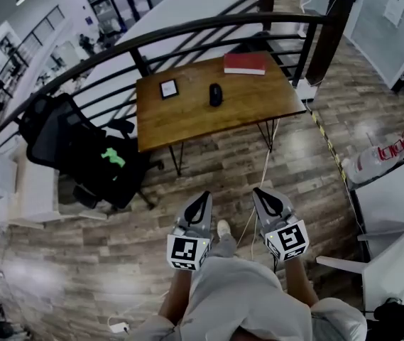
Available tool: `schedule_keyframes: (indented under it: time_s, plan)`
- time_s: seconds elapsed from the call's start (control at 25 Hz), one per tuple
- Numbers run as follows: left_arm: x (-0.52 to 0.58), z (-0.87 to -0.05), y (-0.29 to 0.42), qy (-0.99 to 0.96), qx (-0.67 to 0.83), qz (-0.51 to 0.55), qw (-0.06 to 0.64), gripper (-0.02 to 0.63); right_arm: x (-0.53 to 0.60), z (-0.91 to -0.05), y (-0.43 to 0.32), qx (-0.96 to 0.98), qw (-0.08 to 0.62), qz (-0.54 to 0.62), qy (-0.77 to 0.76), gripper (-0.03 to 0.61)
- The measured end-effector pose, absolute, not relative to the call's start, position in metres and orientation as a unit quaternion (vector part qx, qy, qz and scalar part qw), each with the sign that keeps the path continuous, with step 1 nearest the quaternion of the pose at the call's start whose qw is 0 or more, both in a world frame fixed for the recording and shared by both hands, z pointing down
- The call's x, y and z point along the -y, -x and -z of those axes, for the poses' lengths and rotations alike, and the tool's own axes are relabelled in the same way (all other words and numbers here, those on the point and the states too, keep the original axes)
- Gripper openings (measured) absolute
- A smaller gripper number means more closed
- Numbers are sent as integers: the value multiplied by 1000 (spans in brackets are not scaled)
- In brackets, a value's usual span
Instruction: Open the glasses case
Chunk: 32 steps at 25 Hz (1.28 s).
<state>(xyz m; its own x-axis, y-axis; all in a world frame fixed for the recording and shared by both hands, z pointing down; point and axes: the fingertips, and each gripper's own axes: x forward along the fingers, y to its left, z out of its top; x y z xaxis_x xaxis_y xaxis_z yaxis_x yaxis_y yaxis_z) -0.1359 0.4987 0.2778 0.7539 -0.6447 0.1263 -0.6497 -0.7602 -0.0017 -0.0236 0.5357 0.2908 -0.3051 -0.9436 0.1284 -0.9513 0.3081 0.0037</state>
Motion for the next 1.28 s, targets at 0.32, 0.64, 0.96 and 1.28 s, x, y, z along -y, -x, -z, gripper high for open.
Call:
schedule_keyframes:
  time_s: [0.32, 0.64, 0.96, 1.28]
  plan:
    - [-418, -279, 119, -932, 354, -64, 32, 12, -454, -290, 7, 812, 66, -47, -578, 3]
    - [-355, -277, 113, -930, 359, -72, 35, 12, -393, -289, -1, 811, 73, -55, -578, 3]
    - [-316, -282, 99, -927, 365, -78, 43, 12, -352, -292, -17, 811, 77, -61, -576, 3]
    - [-265, -284, 77, -917, 391, -66, 38, 12, -300, -296, -42, 824, 81, -49, -559, 3]
